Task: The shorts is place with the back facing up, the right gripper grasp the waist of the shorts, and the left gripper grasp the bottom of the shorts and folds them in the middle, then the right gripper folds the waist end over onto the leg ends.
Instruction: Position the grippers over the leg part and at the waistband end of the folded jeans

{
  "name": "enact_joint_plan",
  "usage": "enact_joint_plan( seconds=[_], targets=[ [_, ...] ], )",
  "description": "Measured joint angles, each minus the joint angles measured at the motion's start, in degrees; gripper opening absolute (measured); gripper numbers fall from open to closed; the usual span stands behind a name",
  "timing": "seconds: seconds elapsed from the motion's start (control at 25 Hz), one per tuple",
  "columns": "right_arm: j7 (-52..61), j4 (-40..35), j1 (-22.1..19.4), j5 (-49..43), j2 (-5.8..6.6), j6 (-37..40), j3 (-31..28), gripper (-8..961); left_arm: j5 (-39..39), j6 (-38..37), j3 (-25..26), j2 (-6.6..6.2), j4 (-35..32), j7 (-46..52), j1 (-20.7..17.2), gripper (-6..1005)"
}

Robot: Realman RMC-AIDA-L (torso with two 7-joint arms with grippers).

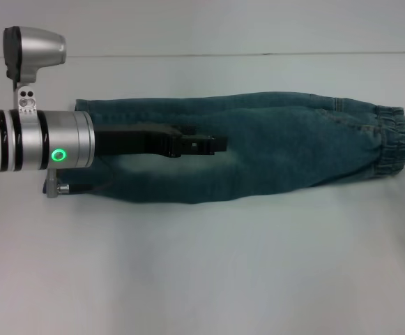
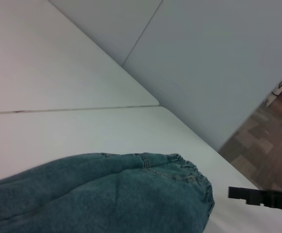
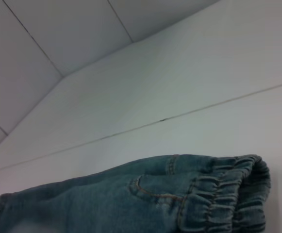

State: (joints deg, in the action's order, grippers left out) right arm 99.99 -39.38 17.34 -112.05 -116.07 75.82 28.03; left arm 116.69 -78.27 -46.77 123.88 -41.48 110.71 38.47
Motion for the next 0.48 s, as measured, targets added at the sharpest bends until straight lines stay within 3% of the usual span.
enact_joint_plan(
  seconds=[0.48],
  targets=[
    [-0.85, 3.11, 4.28, -3.09, 0.21, -5.11, 0.16, 860, -0.07, -0.19, -1.11, 0.23, 0.44, 0.37, 0.50, 923]
  ],
)
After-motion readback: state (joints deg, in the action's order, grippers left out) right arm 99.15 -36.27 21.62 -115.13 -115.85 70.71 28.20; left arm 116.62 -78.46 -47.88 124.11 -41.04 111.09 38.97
